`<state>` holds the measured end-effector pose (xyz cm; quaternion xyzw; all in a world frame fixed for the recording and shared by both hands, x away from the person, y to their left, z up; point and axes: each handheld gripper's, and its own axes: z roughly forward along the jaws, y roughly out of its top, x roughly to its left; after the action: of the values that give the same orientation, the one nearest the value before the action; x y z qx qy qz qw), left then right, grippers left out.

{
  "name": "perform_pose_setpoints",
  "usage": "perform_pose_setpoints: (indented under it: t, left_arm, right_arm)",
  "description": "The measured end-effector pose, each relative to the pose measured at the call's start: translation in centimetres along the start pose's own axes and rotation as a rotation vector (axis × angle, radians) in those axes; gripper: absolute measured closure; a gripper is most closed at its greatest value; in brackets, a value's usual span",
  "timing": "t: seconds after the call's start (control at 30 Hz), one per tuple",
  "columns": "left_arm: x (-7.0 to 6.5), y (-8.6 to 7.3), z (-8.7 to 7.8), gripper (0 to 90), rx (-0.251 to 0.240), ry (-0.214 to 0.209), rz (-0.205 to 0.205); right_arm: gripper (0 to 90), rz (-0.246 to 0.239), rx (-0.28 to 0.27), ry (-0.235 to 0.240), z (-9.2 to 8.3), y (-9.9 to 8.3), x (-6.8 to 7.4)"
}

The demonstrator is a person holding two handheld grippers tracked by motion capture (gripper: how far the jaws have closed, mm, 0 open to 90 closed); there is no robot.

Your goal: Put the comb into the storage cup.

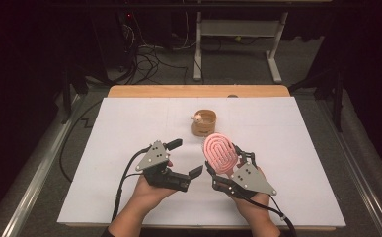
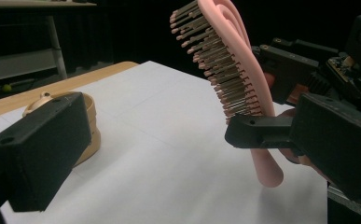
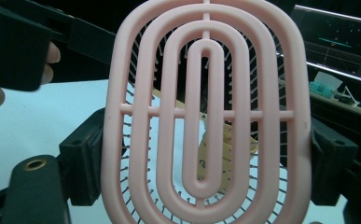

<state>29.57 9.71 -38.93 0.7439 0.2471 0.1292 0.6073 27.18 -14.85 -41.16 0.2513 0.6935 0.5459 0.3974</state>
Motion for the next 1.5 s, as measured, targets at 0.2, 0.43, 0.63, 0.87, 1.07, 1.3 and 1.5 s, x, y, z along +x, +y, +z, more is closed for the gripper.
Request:
perform_pose_setpoints:
  t: [0.2,0.43,0.63,0.87,1.07,1.3,1.5]
  left_arm:
    - [-0.1,0.3,0.3,0.0,0.004,-0.006,-0.002]
    - [-0.1,0.9,0.3,0.0,-0.004,-0.017,-0.014]
    - [0.1,0.9,0.4,0.0,-0.005,-0.013,-0.030]
    - [0.0,1.2,0.8,0.0,0.007,-0.033,-0.040]
    - [-0.3,1.8,1.2,0.0,0.004,-0.043,-0.035]
    - [0.0,1.8,1.7,0.0,0.016,-0.043,-0.040]
    - [0.0,2.1,1.9,0.0,0.013,-0.044,-0.047]
  right_arm:
    - [19.9,-0.003,0.008,0.004,0.1,-0.1,0.1]
    - [19.9,-0.004,-0.002,0.003,0.0,0.0,0.1]
    - [19.9,-0.011,0.001,0.002,0.1,0.0,0.2]
    - [19.9,-0.021,-0.002,-0.002,0.0,0.1,0.1]
    - [20.0,-0.025,-0.005,-0.001,0.0,0.1,0.2]
    - [19.9,-0.023,-0.010,-0.011,0.0,0.1,-0.1]
    - [19.9,-0.024,-0.006,-0.009,0.1,0.1,-0.1]
